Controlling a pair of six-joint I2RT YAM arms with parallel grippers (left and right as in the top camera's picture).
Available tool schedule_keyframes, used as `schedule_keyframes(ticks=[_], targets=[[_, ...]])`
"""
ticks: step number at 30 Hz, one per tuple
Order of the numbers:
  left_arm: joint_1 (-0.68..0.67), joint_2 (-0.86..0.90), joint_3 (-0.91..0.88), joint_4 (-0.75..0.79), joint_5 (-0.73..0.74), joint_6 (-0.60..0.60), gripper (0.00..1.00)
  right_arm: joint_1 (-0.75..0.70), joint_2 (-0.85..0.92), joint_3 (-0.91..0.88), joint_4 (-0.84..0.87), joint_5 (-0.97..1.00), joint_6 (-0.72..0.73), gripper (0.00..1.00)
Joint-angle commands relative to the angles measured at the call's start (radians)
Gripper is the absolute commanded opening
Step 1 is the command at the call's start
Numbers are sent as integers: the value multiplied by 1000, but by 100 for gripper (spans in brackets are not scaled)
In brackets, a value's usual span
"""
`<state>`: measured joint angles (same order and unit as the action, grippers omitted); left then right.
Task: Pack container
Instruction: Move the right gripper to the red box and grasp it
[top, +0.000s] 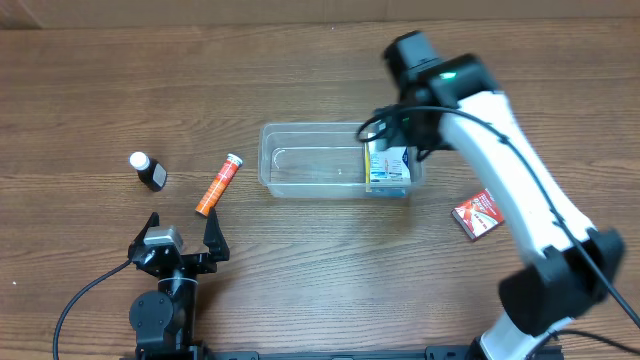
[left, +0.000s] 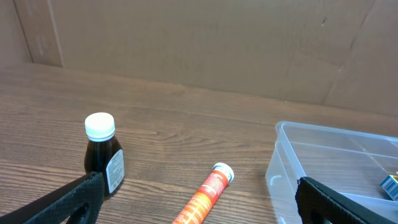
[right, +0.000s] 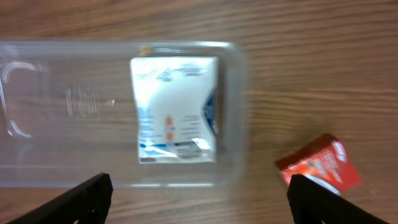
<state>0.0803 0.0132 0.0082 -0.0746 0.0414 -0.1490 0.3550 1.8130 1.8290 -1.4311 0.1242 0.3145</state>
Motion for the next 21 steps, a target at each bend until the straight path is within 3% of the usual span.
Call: schedule_keyframes(ticks=[1, 5, 11, 21], targets=[[5, -8, -3, 1, 0, 18, 100, -124, -66, 25, -72, -13, 4, 94], [5, -8, -3, 1, 0, 18, 100, -277, -81, 23, -144, -96, 9, 100], [5, -8, -3, 0, 0, 18, 100, -455, -81, -127, -106, -126, 178, 100], [5, -8, -3, 1, 0, 18, 100, -491, -81, -524, 227, -126, 366, 100]])
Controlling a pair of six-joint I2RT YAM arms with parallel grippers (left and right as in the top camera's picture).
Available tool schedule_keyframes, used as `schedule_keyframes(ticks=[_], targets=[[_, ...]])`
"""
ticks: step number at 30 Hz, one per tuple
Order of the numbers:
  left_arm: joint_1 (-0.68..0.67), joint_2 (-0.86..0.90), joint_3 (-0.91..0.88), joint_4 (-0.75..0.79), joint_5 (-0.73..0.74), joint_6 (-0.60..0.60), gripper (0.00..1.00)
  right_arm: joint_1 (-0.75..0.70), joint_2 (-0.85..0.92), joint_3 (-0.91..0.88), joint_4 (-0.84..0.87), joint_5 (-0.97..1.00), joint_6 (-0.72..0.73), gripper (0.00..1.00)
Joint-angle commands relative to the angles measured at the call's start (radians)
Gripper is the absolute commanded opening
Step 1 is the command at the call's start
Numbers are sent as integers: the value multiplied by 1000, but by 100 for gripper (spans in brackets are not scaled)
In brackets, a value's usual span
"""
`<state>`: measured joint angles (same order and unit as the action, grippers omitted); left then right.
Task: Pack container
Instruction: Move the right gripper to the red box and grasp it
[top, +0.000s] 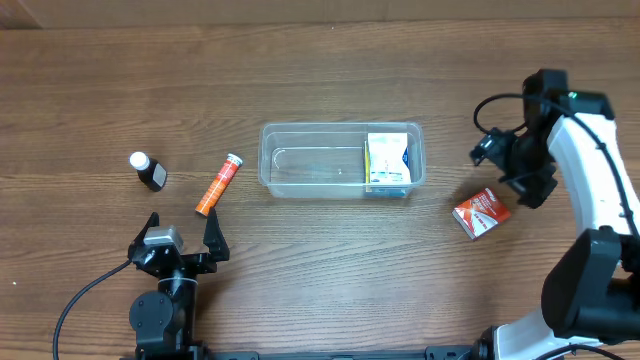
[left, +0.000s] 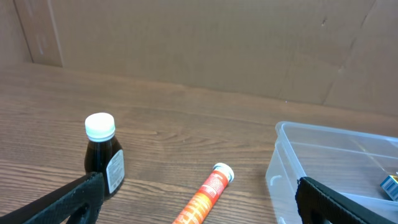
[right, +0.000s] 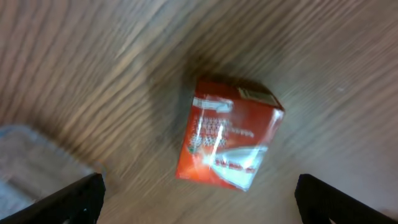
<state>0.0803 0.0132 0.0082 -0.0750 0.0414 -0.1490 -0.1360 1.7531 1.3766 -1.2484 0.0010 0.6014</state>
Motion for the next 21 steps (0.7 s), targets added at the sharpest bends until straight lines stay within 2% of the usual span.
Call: schedule_keyframes(ticks=[1, 11, 15, 21], targets=[[5, -8, -3, 1, 0, 18, 100, 0, -22, -97, 67, -3, 89, 100], [5, -8, -3, 1, 0, 19, 100, -2, -21, -315, 278, -3, 111, 100], [5, -8, -3, 1, 0, 18, 100, -4, -21, -344, 328, -3, 110, 100], [5, -8, -3, 1, 0, 18, 100, -4, -21, -364, 356, -2, 106, 90]])
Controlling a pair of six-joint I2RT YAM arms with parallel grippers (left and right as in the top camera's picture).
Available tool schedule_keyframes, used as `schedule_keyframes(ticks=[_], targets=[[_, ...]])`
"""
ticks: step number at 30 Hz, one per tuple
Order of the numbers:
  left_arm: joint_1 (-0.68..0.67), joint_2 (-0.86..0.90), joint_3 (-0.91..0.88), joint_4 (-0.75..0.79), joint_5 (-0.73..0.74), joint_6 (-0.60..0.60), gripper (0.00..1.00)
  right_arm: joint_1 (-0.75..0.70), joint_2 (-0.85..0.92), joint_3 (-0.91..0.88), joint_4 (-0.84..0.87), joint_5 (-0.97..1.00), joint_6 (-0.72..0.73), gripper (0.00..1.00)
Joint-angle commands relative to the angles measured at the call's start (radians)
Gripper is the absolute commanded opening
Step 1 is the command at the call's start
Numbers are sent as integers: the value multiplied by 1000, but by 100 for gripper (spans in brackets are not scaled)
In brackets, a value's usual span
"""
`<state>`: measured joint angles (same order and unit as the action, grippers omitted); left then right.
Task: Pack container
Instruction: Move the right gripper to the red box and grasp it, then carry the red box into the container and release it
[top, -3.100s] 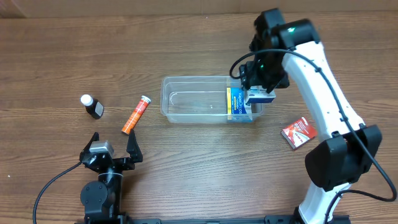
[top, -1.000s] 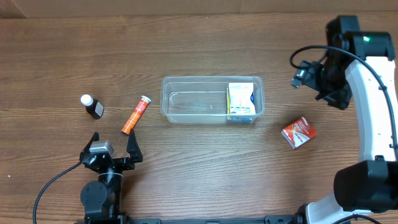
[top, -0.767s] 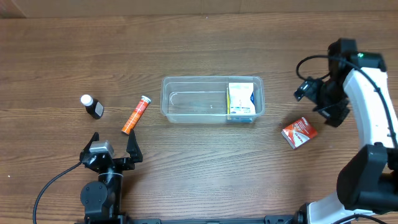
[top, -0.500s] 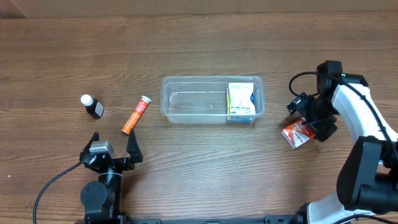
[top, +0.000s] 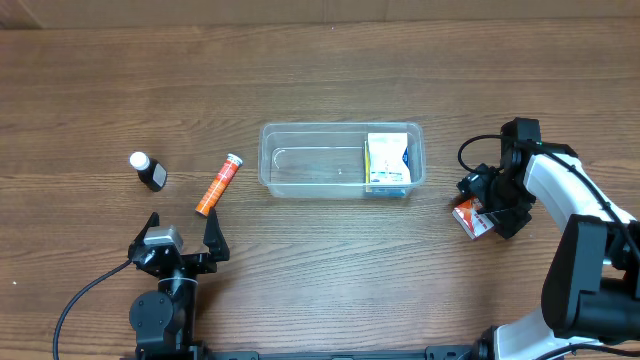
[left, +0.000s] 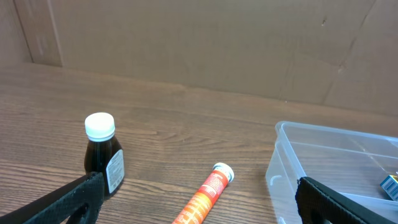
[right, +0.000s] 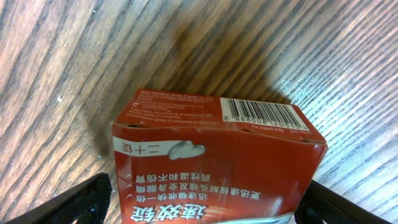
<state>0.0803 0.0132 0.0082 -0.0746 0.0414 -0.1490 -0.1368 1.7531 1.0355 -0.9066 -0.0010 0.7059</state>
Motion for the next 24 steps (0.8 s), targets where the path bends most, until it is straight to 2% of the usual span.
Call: schedule_keyframes(ticks=[1, 4, 9, 10, 14, 21, 24], targets=[[5, -8, -3, 0, 0, 18, 100, -3, -21, -35, 24, 0, 2, 87], [5, -8, -3, 1, 0, 18, 100, -3, -21, -70, 50, 0, 2, 80], [5, -8, -3, 1, 0, 19, 100, -3, -21, -69, 80, 3, -10, 75], [5, -8, -3, 0, 0, 18, 100, -3, -21, -63, 87, 3, -47, 73], [5, -8, -3, 1, 0, 18, 100, -3, -29, 5, 58, 6, -96, 73], [5, -8, -3, 1, 0, 18, 100, 6, -113, 360, -153, -32, -275, 73], [5, -8, -3, 1, 0, 18, 100, 59, -143, 512, -215, -100, -322, 74]])
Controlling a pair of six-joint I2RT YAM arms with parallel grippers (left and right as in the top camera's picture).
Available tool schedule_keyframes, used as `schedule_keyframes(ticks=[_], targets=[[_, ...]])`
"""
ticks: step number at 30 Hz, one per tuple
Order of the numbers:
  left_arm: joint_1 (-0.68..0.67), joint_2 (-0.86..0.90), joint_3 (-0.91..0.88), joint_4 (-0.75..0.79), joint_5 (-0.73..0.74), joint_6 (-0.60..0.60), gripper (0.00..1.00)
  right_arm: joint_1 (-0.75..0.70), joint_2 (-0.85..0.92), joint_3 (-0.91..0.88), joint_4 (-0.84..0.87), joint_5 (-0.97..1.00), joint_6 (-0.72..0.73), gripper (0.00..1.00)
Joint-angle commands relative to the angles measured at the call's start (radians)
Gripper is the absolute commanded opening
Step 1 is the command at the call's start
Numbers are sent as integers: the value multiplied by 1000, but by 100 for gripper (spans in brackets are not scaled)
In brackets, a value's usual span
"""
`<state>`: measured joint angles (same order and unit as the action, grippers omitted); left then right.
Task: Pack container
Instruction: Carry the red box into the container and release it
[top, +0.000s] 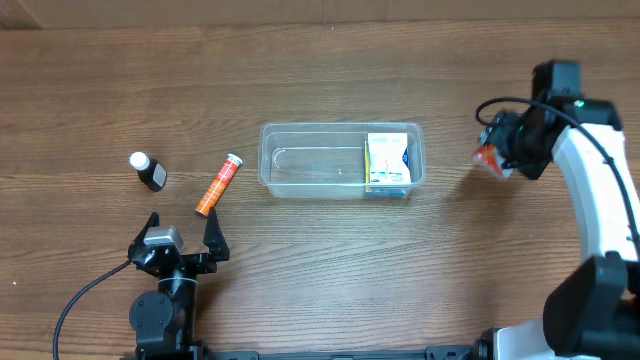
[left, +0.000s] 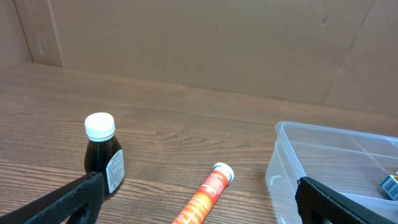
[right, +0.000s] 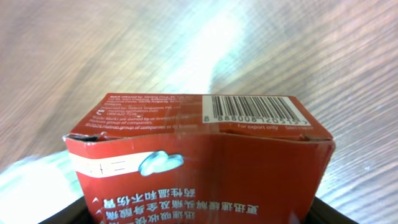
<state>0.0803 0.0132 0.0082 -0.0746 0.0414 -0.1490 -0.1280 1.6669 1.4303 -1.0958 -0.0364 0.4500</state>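
Note:
A clear plastic container (top: 300, 162) sits mid-table with a white and blue box (top: 387, 161) in its right end. To its right, my right gripper (top: 497, 155) is shut on a red box (right: 199, 155), held off the table; only a red corner (top: 487, 157) of the red box shows from overhead. My left gripper (top: 178, 245) rests open near the front edge. A brown bottle with a white cap (top: 148, 171) and an orange tube (top: 218, 184) lie left of the container; the wrist view shows the bottle (left: 102, 154), the tube (left: 204, 196) and the container (left: 336, 168).
Brown cardboard walls (left: 199, 43) stand behind the wooden table (top: 320, 270). The right arm's white link (top: 600, 210) reaches along the right side.
My right gripper was down around the red box on the table, right of the container. Now it is shut on the box and holds it higher and further back. The left arm is unchanged.
My right gripper hung open over the container's right end, above the white and blue box lying inside. Then it was off to the right above the red box, then down around it. Now it holds the red box off the table.

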Motion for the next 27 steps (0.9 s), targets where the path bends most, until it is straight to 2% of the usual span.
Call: schedule_keyframes(ticks=[1, 8, 12, 19, 27], targets=[[5, -8, -3, 1, 0, 18, 100, 79, -64, 148, -32, -72, -66, 75], [5, -8, -3, 1, 0, 18, 100, 456, -67, 180, 105, -46, -57, 75], [5, -8, -3, 1, 0, 18, 100, 583, -21, 179, 123, 6, -54, 75], [5, -8, -3, 0, 0, 19, 100, 655, 156, 179, 123, 9, -55, 75], [5, -8, -3, 1, 0, 18, 100, 672, 183, 136, 125, 8, -31, 75]])
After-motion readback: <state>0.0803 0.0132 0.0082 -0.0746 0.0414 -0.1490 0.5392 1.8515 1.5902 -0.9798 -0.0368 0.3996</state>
